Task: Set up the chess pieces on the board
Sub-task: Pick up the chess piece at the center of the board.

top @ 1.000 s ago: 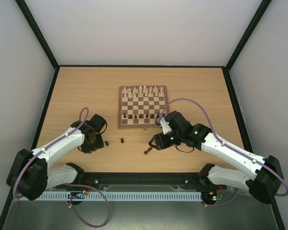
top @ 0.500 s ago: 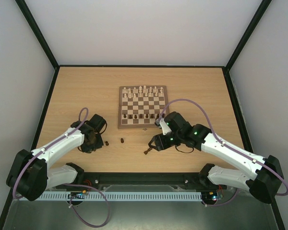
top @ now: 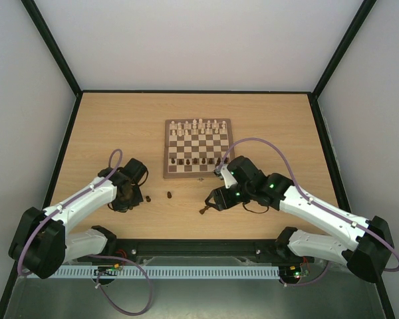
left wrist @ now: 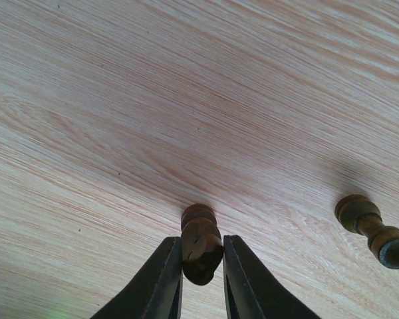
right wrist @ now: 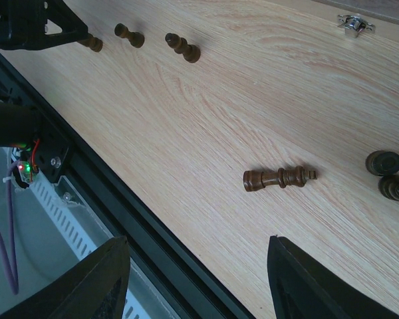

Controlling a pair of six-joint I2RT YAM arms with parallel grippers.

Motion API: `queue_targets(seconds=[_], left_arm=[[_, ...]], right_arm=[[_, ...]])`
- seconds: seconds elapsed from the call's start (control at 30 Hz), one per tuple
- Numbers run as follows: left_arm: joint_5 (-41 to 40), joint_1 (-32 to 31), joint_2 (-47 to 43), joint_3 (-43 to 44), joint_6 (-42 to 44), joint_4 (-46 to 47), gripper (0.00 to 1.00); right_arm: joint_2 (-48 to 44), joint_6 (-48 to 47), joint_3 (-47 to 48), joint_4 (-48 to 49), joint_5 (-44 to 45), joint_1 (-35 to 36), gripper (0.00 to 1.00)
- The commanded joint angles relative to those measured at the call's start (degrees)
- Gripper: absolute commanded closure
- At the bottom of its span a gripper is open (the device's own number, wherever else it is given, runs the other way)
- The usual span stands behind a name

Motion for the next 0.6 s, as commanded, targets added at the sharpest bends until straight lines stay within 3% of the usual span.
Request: queue_targets(seconds=[0.0, 0.2, 0.57], left_arm=[[-0.55, -0.53, 0.29, -0.09, -0.63, -1.91, 0.84], [-0.11, -0.77, -0.57, 0.34, -0.53, -2.45, 0.89], [-0.19, -1.32, -3.31, 8.68, 2.14, -7.46, 0.92]], right_arm=[[-0.75, -0.65, -0.76, -0.12, -0.47, 0.46, 0.43], [-0.53, -0.54, -0.76, -0.21, 0.08, 0.49, 0.43], [0.63, -0.25, -0.50, -0.60, 1.45, 0.48, 0.43]])
